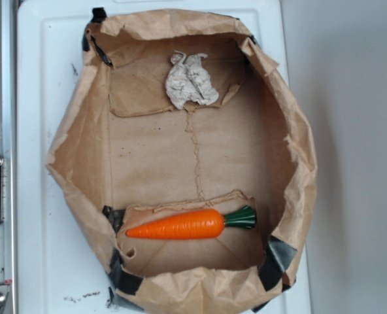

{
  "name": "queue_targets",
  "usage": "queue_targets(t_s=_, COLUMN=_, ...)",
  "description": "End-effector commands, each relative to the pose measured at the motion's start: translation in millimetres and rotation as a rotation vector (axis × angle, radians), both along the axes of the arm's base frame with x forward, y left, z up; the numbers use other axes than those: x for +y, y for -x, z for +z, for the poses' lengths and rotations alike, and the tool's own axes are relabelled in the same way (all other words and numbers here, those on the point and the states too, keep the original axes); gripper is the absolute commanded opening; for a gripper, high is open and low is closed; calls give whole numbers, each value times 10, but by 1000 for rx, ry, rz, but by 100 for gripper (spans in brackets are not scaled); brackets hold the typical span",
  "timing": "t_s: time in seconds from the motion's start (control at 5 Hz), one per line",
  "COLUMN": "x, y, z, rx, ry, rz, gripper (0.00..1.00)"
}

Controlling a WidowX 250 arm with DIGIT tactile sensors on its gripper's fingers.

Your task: Grab the white paper.

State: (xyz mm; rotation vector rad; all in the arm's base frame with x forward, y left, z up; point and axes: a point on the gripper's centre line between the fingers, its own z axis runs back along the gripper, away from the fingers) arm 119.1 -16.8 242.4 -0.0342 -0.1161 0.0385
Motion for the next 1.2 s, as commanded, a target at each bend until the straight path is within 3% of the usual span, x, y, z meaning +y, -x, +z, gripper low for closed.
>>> queue_targets(t_s=0.0, x=0, y=0, z=0, rx=0, ry=0, rz=0, gripper=100)
queue_targets(t_s=0.2, x=-94, y=-395, z=-39, rx=-18, ry=-2, rz=77, gripper=100)
queue_targets(t_s=0.6, x=55, y=-1119, z=-158, rx=-129, ry=63, rz=322, gripper=100)
queue_targets(t_s=0.8, x=225, y=-1409, z=-284, rx=-217, ry=100, rz=560, gripper=100)
queue_targets(t_s=1.0, x=379, y=-1554, z=-396, rx=-318, ry=68, rz=785, gripper=100)
